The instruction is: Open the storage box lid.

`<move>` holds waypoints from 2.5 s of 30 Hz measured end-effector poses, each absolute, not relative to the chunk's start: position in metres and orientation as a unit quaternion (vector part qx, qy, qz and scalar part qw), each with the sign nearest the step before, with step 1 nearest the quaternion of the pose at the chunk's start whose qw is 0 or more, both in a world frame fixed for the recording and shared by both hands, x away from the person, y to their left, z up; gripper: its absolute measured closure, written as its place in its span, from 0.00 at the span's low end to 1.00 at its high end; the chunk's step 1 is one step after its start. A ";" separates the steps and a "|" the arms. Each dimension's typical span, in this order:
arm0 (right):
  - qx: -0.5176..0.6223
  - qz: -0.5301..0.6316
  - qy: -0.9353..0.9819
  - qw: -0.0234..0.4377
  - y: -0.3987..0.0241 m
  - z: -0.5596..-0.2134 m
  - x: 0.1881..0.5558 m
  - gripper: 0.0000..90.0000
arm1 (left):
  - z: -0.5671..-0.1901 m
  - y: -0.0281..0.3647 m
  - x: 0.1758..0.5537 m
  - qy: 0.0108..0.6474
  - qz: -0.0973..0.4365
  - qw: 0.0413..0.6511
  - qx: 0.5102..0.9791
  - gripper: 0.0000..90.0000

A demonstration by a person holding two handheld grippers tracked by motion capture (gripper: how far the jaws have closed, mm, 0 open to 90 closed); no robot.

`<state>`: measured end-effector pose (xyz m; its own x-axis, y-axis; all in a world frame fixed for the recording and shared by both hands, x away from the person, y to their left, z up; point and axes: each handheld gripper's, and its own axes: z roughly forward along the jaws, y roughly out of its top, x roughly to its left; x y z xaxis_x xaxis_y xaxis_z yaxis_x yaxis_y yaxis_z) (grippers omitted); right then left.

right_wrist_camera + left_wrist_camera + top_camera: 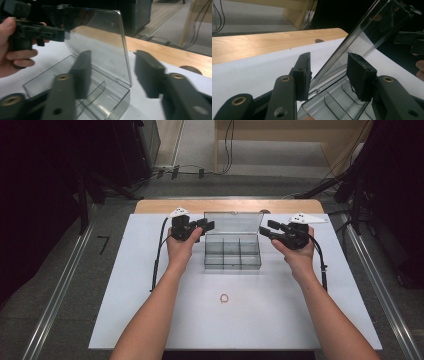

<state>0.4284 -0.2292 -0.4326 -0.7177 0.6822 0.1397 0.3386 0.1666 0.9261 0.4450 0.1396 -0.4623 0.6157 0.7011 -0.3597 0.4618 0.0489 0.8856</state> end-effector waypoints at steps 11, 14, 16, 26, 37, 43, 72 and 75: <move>0.373 0.537 0.749 0.108 -0.214 -0.453 0.459 0.10 | -0.469 0.138 0.453 0.436 0.094 0.587 0.676 0.64; 0.373 0.537 0.750 0.099 -0.210 -0.458 0.464 0.24 | -0.472 0.140 0.456 0.439 0.090 0.586 0.675 0.66; 0.370 0.549 0.744 0.088 -0.211 -0.461 0.466 0.36 | -0.475 0.140 0.457 0.442 0.086 0.586 0.673 0.67; 0.398 0.560 0.722 0.085 -0.217 -0.474 0.478 0.75 | -0.489 0.141 0.466 0.452 0.064 0.585 0.670 0.73; 0.430 0.532 0.724 0.084 -0.212 -0.480 0.485 0.89 | -0.498 0.143 0.471 0.480 0.038 0.586 0.652 0.81; 0.442 0.536 0.717 0.059 -0.214 -0.482 0.487 0.89 | -0.498 0.145 0.470 0.488 0.013 0.586 0.647 0.82; 0.462 0.510 0.724 0.035 -0.208 -0.494 0.489 0.71 | -0.505 0.132 0.472 0.515 0.013 0.546 0.661 0.64; 0.465 0.507 0.725 0.028 -0.207 -0.495 0.489 0.67 | -0.506 0.130 0.471 0.515 0.015 0.539 0.666 0.59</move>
<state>0.4892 -0.2073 -0.4953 -0.5668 0.7027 0.4300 0.6452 0.0541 0.7621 0.4712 0.1297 -0.5062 0.4692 0.7018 -0.5360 0.6701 0.1124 0.7337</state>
